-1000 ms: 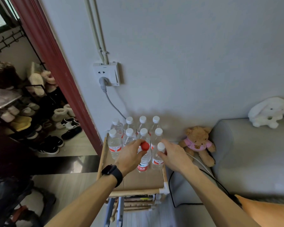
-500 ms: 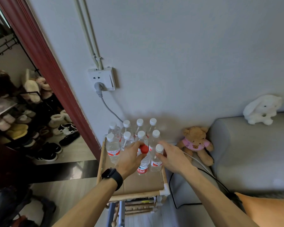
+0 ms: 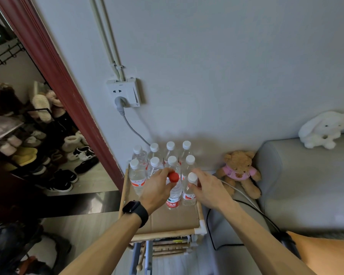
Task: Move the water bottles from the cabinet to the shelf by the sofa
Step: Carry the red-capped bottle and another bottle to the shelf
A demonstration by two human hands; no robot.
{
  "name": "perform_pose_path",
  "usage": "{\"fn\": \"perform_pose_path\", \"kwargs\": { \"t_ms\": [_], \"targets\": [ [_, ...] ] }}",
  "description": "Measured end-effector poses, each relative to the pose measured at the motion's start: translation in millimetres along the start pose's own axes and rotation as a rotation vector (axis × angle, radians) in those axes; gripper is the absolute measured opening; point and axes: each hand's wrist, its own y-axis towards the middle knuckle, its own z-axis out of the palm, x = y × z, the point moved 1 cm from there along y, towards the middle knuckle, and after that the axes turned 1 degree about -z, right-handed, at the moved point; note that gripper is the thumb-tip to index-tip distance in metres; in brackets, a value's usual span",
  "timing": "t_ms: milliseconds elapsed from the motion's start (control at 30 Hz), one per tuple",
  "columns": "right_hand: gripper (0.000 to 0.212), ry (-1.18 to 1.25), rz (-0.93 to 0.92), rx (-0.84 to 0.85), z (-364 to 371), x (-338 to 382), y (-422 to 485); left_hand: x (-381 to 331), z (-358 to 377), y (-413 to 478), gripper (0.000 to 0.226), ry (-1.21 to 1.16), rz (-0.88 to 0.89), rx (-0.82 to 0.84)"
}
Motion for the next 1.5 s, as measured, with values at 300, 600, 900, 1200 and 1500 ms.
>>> {"fn": "perform_pose_path", "kwargs": {
  "t_ms": [300,600,900,1200,1500],
  "targets": [
    [0.037,-0.009,0.008,-0.029,8,2,-2,4,-6,4,0.032,0.021,0.016,0.029],
    [0.035,0.066,0.083,-0.021,11,2,-3,-1,-2,0,0.035,0.021,0.018,0.021],
    [0.055,-0.024,0.173,0.019,8,-8,-11,4,15,-14,0.069,-0.074,-0.13,0.119],
    [0.068,0.102,0.237,0.096,19,-12,-16,11,39,-15,0.072,-0.149,-0.262,0.196],
    [0.066,0.254,0.229,0.134,29,-24,-47,14,45,-44,0.073,-0.314,-0.398,0.079]
  ]
}}
